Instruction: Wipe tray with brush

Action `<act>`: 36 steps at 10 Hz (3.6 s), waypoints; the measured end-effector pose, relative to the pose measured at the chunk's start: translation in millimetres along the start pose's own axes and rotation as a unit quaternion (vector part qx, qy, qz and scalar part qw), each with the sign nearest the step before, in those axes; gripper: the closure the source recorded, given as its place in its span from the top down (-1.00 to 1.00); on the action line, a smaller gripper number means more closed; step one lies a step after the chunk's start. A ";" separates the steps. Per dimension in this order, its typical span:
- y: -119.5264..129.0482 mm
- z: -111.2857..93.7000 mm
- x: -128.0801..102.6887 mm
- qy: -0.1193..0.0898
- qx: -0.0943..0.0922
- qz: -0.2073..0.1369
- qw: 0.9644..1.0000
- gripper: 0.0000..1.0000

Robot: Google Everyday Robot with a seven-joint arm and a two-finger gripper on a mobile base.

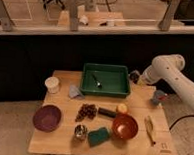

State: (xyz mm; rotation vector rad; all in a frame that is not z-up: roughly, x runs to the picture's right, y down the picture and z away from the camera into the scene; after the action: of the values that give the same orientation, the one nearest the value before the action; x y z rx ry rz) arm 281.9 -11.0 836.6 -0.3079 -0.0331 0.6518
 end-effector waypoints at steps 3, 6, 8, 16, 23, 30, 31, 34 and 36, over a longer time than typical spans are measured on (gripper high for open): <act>9.0 -3.6 -17.6 -0.016 -0.006 -0.020 1.000 -0.90; 15.8 -9.3 -33.7 -0.036 -0.019 -0.041 0.998 -0.90; 27.4 -3.6 -49.4 -0.046 -0.051 -0.059 0.996 -0.90; 45.1 17.2 -68.2 -0.027 -0.103 -0.088 0.990 -0.90; 63.6 29.6 -96.0 -0.062 -0.211 -0.084 0.972 -0.90; 107.0 63.6 -121.0 -0.057 -0.215 -0.093 0.970 -0.90; 108.7 70.6 -123.6 -0.055 -0.217 -0.093 0.970 -0.90; 99.3 78.5 -118.6 -0.045 -0.207 -0.080 0.974 -0.90; 87.2 81.9 -111.8 -0.034 -0.196 -0.068 0.978 -0.90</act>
State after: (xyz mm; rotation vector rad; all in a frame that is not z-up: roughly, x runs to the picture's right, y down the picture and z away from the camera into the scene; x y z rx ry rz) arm 131.0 9.4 896.6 -0.6573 -0.2486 0.5165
